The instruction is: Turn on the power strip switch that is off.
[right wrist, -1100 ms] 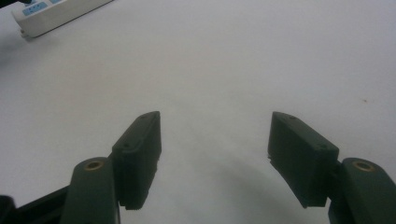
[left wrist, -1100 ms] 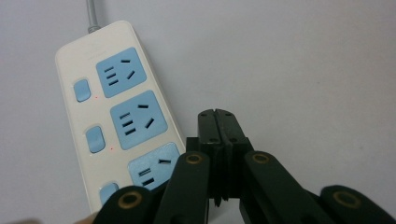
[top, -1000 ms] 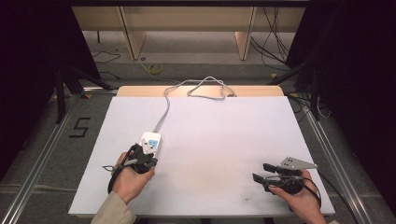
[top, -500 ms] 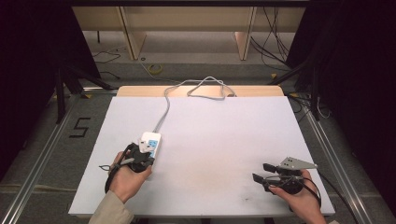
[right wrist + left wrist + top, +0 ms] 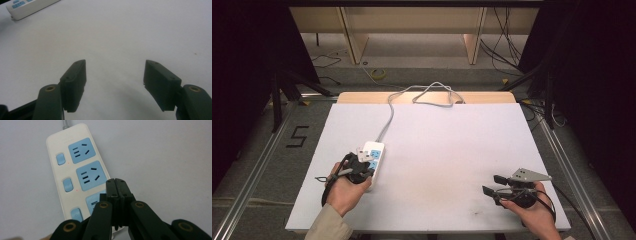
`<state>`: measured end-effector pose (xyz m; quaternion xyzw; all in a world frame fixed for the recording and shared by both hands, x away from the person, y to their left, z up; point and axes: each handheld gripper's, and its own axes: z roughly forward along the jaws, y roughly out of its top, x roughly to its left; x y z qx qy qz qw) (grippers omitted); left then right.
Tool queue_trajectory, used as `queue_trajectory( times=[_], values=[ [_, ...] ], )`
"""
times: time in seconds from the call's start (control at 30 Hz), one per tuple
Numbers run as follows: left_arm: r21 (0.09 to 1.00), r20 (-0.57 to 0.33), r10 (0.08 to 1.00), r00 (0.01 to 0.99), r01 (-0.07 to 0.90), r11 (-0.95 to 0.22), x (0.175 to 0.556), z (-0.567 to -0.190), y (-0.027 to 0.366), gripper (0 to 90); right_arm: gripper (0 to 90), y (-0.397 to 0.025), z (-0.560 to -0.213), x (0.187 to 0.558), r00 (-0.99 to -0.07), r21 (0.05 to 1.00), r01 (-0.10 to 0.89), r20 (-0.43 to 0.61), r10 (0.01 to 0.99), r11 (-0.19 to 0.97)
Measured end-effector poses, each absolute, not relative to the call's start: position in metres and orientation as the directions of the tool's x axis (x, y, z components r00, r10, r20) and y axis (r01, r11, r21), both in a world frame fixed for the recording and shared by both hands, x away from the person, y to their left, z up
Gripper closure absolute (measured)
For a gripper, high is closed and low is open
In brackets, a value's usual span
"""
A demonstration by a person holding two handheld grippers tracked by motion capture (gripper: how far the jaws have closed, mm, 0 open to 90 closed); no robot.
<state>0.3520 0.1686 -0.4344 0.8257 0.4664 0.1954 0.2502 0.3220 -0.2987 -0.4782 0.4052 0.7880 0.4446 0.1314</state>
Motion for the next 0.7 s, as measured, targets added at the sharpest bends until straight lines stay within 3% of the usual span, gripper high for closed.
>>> queue_trajectory(
  times=[0.7],
  values=[
    [0.564,0.096,0.888,0.450,0.711,-0.421,0.356,-0.437,0.183,89.9,35.6,-0.299,-0.478,0.322,-0.637,0.807,0.522,0.152,0.756,0.277]
  ],
)
